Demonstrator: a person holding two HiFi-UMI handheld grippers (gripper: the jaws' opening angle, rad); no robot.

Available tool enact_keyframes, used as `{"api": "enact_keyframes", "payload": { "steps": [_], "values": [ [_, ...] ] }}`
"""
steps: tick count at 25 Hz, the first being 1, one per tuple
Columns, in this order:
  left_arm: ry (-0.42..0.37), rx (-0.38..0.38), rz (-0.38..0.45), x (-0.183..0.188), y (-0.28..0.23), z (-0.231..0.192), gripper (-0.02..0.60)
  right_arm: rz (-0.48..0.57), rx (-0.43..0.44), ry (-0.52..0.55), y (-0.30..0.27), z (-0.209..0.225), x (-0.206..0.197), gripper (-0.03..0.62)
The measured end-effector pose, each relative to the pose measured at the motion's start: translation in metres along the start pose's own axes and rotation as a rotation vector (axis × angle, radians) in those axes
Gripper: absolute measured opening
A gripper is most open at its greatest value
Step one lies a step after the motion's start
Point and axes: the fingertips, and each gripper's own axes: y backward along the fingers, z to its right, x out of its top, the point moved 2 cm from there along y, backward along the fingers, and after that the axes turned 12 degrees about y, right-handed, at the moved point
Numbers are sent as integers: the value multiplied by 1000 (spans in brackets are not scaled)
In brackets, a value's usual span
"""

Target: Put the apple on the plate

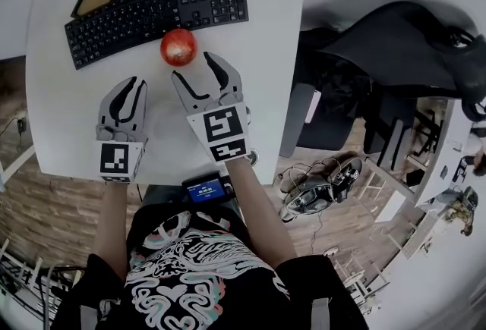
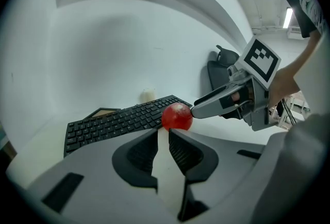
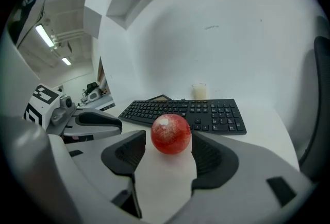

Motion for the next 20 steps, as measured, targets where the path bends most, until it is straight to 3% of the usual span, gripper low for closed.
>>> {"api": "enact_keyframes", "payload": {
  "steps": [4, 6, 9, 20],
  "values": [
    [14, -10, 42, 4, -8, 0, 125, -8, -22, 28, -14, 1, 2, 285],
    [14, -22, 40, 3, -11, 1, 174, -16, -22, 35, -21, 1, 3, 290],
    [16, -46, 21, -1, -15, 3, 201, -32, -26, 47, -31, 2, 5, 291],
    [37, -68, 13, -3, -18, 4, 202, -56, -31, 71, -51, 4, 6, 311]
  ]
}}
